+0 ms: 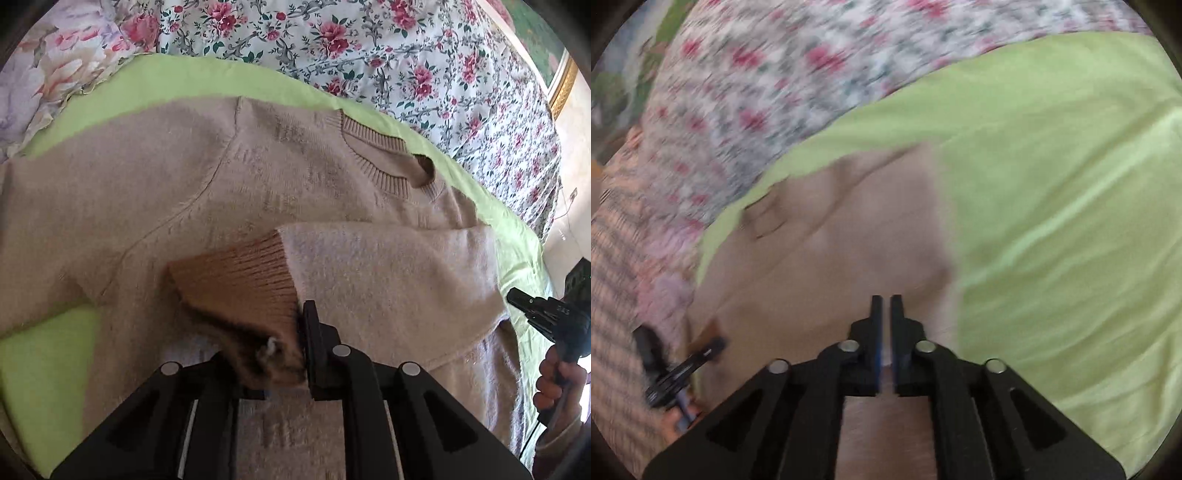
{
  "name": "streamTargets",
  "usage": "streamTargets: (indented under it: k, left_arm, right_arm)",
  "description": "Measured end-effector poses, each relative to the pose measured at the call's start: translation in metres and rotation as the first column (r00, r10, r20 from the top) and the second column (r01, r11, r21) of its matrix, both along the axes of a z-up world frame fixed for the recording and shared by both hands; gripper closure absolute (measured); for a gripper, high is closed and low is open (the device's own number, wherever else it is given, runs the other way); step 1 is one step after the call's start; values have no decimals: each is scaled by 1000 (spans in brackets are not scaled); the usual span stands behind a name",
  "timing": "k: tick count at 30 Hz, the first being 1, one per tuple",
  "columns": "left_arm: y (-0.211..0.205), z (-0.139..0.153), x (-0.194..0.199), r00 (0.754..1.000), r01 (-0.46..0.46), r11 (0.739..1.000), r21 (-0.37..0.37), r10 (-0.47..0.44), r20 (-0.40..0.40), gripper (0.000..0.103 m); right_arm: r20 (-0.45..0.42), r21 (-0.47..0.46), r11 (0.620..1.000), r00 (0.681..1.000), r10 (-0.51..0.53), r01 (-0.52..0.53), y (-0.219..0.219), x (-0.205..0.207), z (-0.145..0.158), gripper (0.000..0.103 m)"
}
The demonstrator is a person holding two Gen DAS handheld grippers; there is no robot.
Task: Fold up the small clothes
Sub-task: 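Grasp the brown cuff of the other sleeve with the left tool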
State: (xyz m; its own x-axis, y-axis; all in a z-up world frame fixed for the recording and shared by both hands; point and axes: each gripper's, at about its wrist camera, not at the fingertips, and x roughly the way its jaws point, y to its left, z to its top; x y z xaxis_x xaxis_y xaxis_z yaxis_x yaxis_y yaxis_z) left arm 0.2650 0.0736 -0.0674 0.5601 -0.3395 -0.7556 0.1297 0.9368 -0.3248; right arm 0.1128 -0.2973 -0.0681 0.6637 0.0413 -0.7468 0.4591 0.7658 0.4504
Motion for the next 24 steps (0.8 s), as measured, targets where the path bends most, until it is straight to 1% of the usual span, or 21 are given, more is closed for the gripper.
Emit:
streamTargets:
  k: [1,2,4,5,7,8,9,10,12,13,15,16,18,19,20,21,22,23,24]
  left_arm:
    - [1,1,-3,1000,1,1000,10,-1,-1,89]
    - [3,4,-9,1000,1,1000,15,-1,0,87]
    - [12,12,-23,1000,-1,1000,21,1,14,86]
    - [18,17,-31,1000,-7,1000,26,6,24,85]
    - [33,26,-53,999,-27,999,38,26,36,78]
    - [42,30,-64,998,-42,998,45,40,40,71]
    - [51,32,-76,997,-52,997,53,49,57,61]
    - [61,35,-89,995,-78,994,76,73,65,56]
    - [81,40,-113,990,-120,986,118,110,87,43]
    - [91,42,-126,987,-145,978,152,132,95,39]
    - [106,42,-141,984,-171,962,213,154,92,21]
    - [113,40,-147,984,-177,950,258,161,81,18]
    - [124,32,-154,983,-184,921,343,174,62,18]
    - [129,26,-155,983,-182,903,388,181,40,18]
    - [131,20,-154,982,-180,890,419,190,17,18]
    - [137,13,-153,982,-167,885,434,190,-9,22]
    - [143,4,-151,981,-152,882,445,191,-44,28]
    - [150,-3,-149,978,-140,887,441,193,-79,41]
    - [155,-5,-149,977,-140,895,425,193,-85,48]
  right_arm:
    - [-27,-3,1000,999,-23,23,0,3,-7,47]
    - [-35,2,999,999,-40,40,-3,1,-12,47]
    - [-22,59,996,997,-72,73,-8,-6,-15,48]
    - [-20,59,995,997,-80,81,-5,-5,-10,47]
    - [1,34,997,998,-69,69,6,-14,5,47]
    - [19,39,998,998,-54,53,10,-16,9,47]
    - [40,50,998,999,-33,31,16,-16,13,47]
    - [60,57,998,998,-10,6,26,-23,19,46]
    - [82,60,998,996,21,-26,47,-30,27,43]
    - [97,65,997,994,42,-49,57,-38,30,42]
    - [117,78,994,991,68,-77,72,-51,33,42]
    - [121,83,993,990,75,-86,79,-55,35,42]
    - [137,95,989,986,99,-113,95,-63,37,42]
    - [141,96,988,984,110,-124,102,-66,37,42]
    - [142,96,987,983,118,-132,108,-67,38,42]
    - [145,98,985,982,125,-140,114,-68,38,42]
    - [149,102,983,980,134,-150,120,-70,38,42]
    - [149,106,982,979,137,-154,123,-71,37,42]
    - [148,112,981,979,140,-158,126,-71,36,42]
